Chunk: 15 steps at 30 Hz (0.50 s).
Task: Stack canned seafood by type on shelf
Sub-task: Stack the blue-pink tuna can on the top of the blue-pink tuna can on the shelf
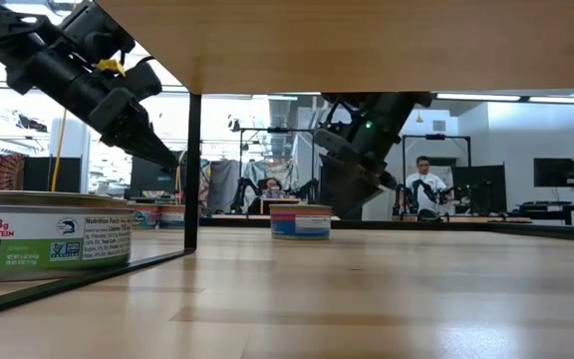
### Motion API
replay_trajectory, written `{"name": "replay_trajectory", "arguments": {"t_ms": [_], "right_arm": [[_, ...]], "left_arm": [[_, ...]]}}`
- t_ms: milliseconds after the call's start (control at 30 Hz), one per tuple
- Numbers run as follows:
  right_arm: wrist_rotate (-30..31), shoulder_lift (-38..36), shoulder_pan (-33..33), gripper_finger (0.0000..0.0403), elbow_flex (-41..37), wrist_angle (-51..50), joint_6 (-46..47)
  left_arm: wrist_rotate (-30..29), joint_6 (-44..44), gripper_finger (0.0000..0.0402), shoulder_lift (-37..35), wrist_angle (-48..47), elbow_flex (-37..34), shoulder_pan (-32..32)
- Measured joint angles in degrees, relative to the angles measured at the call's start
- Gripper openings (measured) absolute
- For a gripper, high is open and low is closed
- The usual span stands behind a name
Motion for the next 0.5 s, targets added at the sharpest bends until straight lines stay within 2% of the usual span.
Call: {"name": "replay_trajectory", "arguments": {"t_ms": [433,500], "right_arm": [[1.6,-9.9,-0.5,0.0290,-0.3,-16.8,2.6],[1.6,-10.9,-0.4,0.0290,-0.7,-16.7,2.0]], "left_arm": [[0.0,-1.4,0.0205,0.0,-1.4,0.0,0.0],[0.1,-1.7,0.0205,0.0,-1.5,0.0,0.0]]}}
